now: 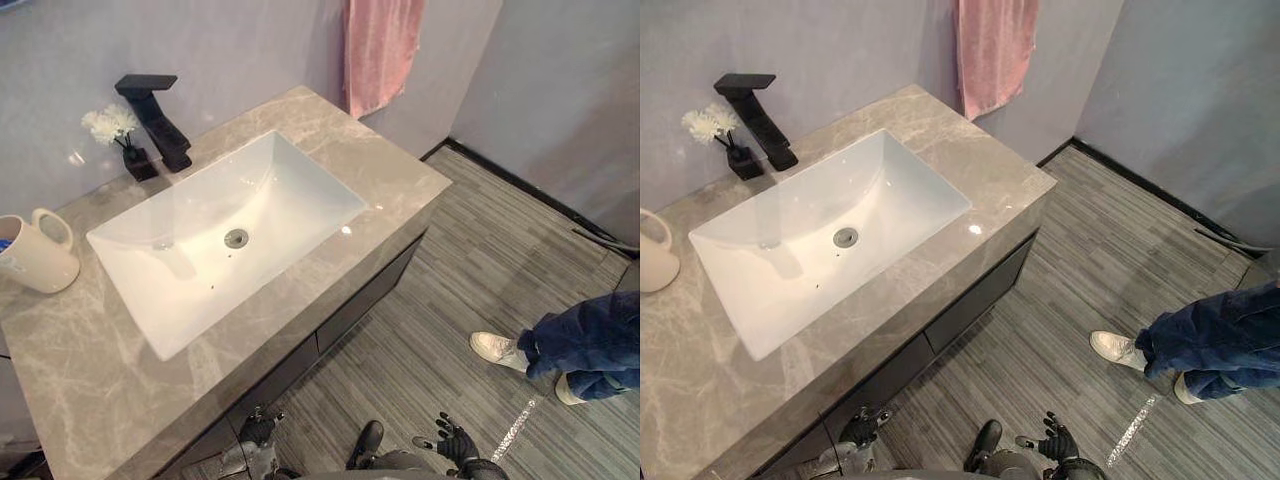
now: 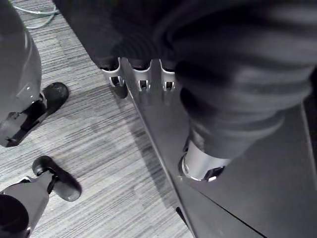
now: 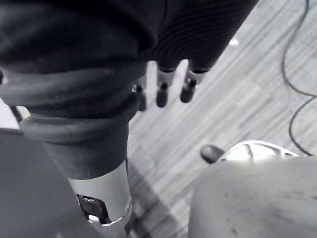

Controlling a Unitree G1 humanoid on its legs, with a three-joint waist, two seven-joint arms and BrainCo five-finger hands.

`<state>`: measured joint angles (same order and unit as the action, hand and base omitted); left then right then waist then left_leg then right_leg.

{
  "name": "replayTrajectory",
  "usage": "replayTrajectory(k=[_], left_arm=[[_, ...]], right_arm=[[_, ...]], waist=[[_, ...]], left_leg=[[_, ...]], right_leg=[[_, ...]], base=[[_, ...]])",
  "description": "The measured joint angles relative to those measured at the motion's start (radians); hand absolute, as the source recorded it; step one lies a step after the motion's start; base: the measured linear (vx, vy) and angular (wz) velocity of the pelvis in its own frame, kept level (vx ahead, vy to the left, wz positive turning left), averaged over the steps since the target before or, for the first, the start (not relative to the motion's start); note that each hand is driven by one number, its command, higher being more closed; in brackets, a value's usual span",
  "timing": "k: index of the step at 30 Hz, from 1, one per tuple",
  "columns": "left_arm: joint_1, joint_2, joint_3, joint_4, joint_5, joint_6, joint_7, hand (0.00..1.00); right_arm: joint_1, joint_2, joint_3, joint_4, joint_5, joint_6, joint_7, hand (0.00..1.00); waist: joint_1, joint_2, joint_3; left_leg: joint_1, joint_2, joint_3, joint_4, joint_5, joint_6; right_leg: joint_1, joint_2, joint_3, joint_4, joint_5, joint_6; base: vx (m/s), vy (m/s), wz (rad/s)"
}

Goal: Organize washtable

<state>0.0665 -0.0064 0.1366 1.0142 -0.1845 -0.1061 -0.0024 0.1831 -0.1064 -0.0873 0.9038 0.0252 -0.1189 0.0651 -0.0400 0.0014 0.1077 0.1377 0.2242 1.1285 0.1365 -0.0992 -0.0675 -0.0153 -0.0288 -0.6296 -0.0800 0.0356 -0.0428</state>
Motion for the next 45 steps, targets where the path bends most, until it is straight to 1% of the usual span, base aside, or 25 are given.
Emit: replayTrajectory(k=[8,10,11,12,13,14,15,16,17,18,19,20,21,23,26,30,34,37,39,40,41,42,43,44,45], left_arm=[[-0.002,0.005,0.037,0.010,0.002,0.020,-0.019,0.00],[-0.007,0.009,0.060,0.012,-0.002,0.023,-0.021,0.00],[-0.016,0.024,0.070,0.009,-0.010,0.039,-0.042,0.00],[-0.022,0.028,0.060,0.003,-0.040,0.049,-0.058,0.00],[-0.032,0.030,0.036,-0.014,-0.071,0.059,-0.077,0.00],[-0.036,0.032,0.027,-0.017,-0.084,0.059,-0.083,0.00],[-0.038,0.033,0.021,-0.027,-0.115,0.058,-0.084,0.00],[-0.038,0.033,0.022,-0.027,-0.127,0.056,-0.082,0.00],[-0.039,0.015,0.026,-0.037,-0.188,0.016,-0.052,0.00],[-0.038,0.008,0.031,-0.037,-0.203,0.004,-0.042,0.00],[-0.033,-0.001,0.034,-0.032,-0.228,-0.005,-0.022,0.00],[-0.027,0.002,0.040,-0.028,-0.237,-0.009,-0.013,0.00],[-0.023,0.001,0.052,-0.021,-0.238,-0.010,-0.014,0.00],[-0.015,0.025,0.071,0.004,-0.239,-0.012,-0.009,0.00],[-0.009,0.032,0.071,0.018,-0.238,-0.012,-0.008,0.00],[-0.006,0.005,0.065,0.018,-0.231,-0.013,-0.002,0.00],[-0.004,0.000,0.074,0.026,-0.187,-0.012,0.003,0.00],[-0.005,0.010,0.075,0.054,-0.155,-0.009,0.005,0.00],[-0.005,0.027,0.075,0.057,-0.145,-0.008,0.006,0.00],[-0.005,0.030,0.074,0.057,-0.139,-0.007,0.005,0.00],[-0.001,0.037,0.072,0.057,-0.126,-0.007,0.005,0.00],[-0.001,0.048,0.072,0.054,-0.116,-0.008,0.004,0.00],[-0.023,0.051,0.071,0.055,-0.107,-0.001,0.002,0.00],[-0.027,0.042,0.068,0.050,-0.098,0.001,0.002,0.00],[-0.024,0.029,0.064,0.041,-0.091,0.002,0.001,0.00]], right_arm=[[0.001,0.023,-0.059,0.015,0.002,-0.001,0.001,0.00],[0.000,0.023,-0.046,0.016,0.003,-0.001,0.003,0.00],[-0.002,0.027,-0.023,0.015,0.003,-0.003,0.005,0.00],[-0.010,0.019,-0.016,0.015,0.003,-0.002,0.007,0.00],[-0.040,0.006,-0.021,0.026,0.000,0.004,0.006,0.00],[-0.044,0.005,-0.023,0.038,-0.001,0.009,0.005,0.00],[-0.048,0.002,-0.022,0.053,-0.012,0.011,0.005,0.00],[-0.047,0.001,-0.022,0.056,-0.018,0.012,0.005,0.00],[-0.039,-0.007,-0.023,0.077,-0.035,0.015,0.005,0.00],[-0.034,-0.010,-0.026,0.084,-0.035,0.014,0.005,0.00],[-0.027,-0.020,-0.030,0.093,-0.036,0.013,0.005,0.00],[-0.029,-0.022,-0.034,0.095,-0.036,0.013,0.005,0.00],[-0.027,-0.023,-0.036,0.097,-0.036,0.016,0.005,0.00],[-0.017,0.006,-0.056,0.104,-0.035,0.020,0.000,0.00],[-0.012,0.023,-0.068,0.113,-0.003,0.031,0.001,0.00],[0.012,0.022,-0.083,0.133,0.003,0.034,0.002,0.00],[0.015,0.019,-0.082,0.130,-0.009,0.035,0.006,0.00],[0.011,0.016,-0.083,0.126,-0.005,0.034,0.009,0.00],[0.009,0.022,-0.106,0.111,0.003,0.035,0.008,0.00],[0.009,0.023,-0.109,0.110,0.004,0.034,0.008,0.00],[0.009,0.023,-0.108,0.105,0.004,0.034,0.007,0.00],[0.008,0.027,-0.113,0.098,0.004,0.036,0.006,0.00],[0.001,0.035,-0.159,0.083,0.007,0.041,0.005,0.00],[0.002,0.029,-0.176,0.078,0.012,0.039,0.004,0.00],[0.000,0.020,-0.189,0.076,0.014,0.039,0.003,0.00]], waist=[[-0.007,-0.004,0.004],[-0.001,-0.022,0.017],[0.001,-0.035,0.037],[0.002,-0.029,0.050],[-0.002,-0.025,0.088],[0.003,-0.019,0.094],[0.013,-0.026,0.100],[0.016,-0.027,0.100],[0.027,-0.020,0.096],[0.028,-0.015,0.092],[0.030,0.011,0.076],[0.032,0.019,0.069],[0.028,0.011,0.061],[0.016,-0.029,0.025],[-0.004,-0.052,0.002],[-0.006,-0.036,-0.022],[-0.010,-0.029,-0.031],[-0.026,-0.016,-0.026],[-0.057,-0.016,-0.025],[-0.058,-0.017,-0.023],[-0.057,-0.021,-0.025],[-0.057,-0.018,-0.020],[-0.060,-0.005,-0.004],[-0.056,0.033,0.012],[-0.054,0.049,0.018]], left_leg=[[0.057,-0.012,0.013,-0.001,0.005,-0.009],[0.064,0.044,0.002,0.148,-0.009,-0.016],[0.023,0.118,-0.103,0.330,-0.020,0.007],[-0.029,0.141,-0.258,0.416,-0.050,0.018],[-0.103,0.064,-0.594,0.415,-0.132,-0.003],[-0.124,0.027,-0.707,0.409,-0.148,-0.007],[-0.150,-0.037,-0.883,0.379,-0.163,-0.011],[-0.157,-0.048,-0.924,0.371,-0.164,-0.011],[-0.202,-0.095,-1.137,0.310,-0.161,-0.015],[-0.216,-0.100,-1.189,0.284,-0.160,-0.017],[-0.235,-0.081,-1.257,0.222,-0.138,-0.043],[-0.237,-0.063,-1.246,0.231,-0.150,-0.064],[-0.223,-0.059,-1.210,0.224,-0.160,-0.058],[-0.179,-0.052,-1.067,0.170,-0.179,-0.045],[-0.123,-0.076,-0.962,0.093,-0.166,-0.031],[-0.071,-0.102,-0.900,0.039,-0.166,-0.022],[-0.004,-0.112,-0.798,-0.002,-0.169,-0.018],[0.014,-0.126,-0.693,-0.023,-0.172,-0.014],[0.015,-0.134,-0.625,-0.027,-0.179,-0.003],[0.014,-0.132,-0.603,-0.027,-0.181,0.000],[0.009,-0.129,-0.567,-0.027,-0.185,0.001],[0.004,-0.127,-0.500,-0.017,-0.190,0.009],[-0.002,-0.103,-0.423,0.003,-0.194,0.017],[0.000,-0.084,-0.395,0.007,-0.195,0.016],[0.009,-0.070,-0.364,0.014,-0.197,0.014]], right_leg=[[0.028,0.009,0.068,-0.010,0.005,0.003],[0.027,0.009,0.122,0.006,0.000,0.002],[0.028,0.010,0.175,0.024,-0.009,-0.011],[0.023,0.015,0.214,0.040,-0.017,-0.022],[0.011,0.022,0.308,0.076,-0.031,-0.023],[0.006,0.028,0.350,0.086,-0.034,-0.019],[-0.008,0.043,0.437,0.104,-0.036,-0.015],[-0.010,0.047,0.455,0.108,-0.037,-0.014],[-0.027,0.082,0.567,0.122,-0.037,-0.011],[-0.031,0.095,0.593,0.119,-0.032,-0.004],[-0.050,0.126,0.636,0.121,-0.018,0.013],[-0.055,0.140,0.675,0.125,-0.008,0.024],[-0.056,0.144,0.705,0.124,-0.008,0.031],[-0.084,0.145,0.838,0.114,0.012,0.063],[-0.095,0.127,0.925,0.084,0.036,0.092],[-0.091,0.112,0.964,0.077,0.062,0.093],[-0.098,0.139,1.052,0.090,0.061,0.096],[-0.127,0.165,1.145,0.104,0.068,0.107],[-0.161,0.186,1.200,0.108,0.089,0.128],[-0.171,0.195,1.210,0.109,0.104,0.131],[-0.188,0.209,1.204,0.107,0.129,0.132],[-0.202,0.211,1.139,0.060,0.159,0.144],[-0.247,0.145,0.791,0.072,-0.011,0.060],[-0.273,0.121,0.625,0.124,-0.053,-0.002],[-0.300,0.084,0.484,0.214,-0.077,-0.041]], base=[[-0.01,0.083,-0.26],[0.01,0.088,-0.82],[-0.06,0.085,-1.08],[-0.11,0.148,-1.72],[-0.09,0.129,-1.67],[-0.08,0.110,-2.20],[-0.06,0.058,-1.57],[-0.09,0.104,-2.48],[-0.07,0.097,-1.99],[-0.08,0.167,-2.58],[-0.06,0.163,-1.93],[-0.05,0.188,-1.89],[0.03,0.158,-1.66],[0.06,0.174,-1.54],[0.05,0.177,-1.18],[0.06,0.164,-0.39],[0.10,0.131,-0.68],[0.04,0.103,-1.11],[-0.02,0.047,-0.90],[-0.04,0.029,-0.99],[-0.05,0.022,-1.16],[-0.08,-0.016,-1.48],[-0.07,-0.019,-1.42],[-0.04,-0.013,-1.19],[0.03,0.003,-1.22]])
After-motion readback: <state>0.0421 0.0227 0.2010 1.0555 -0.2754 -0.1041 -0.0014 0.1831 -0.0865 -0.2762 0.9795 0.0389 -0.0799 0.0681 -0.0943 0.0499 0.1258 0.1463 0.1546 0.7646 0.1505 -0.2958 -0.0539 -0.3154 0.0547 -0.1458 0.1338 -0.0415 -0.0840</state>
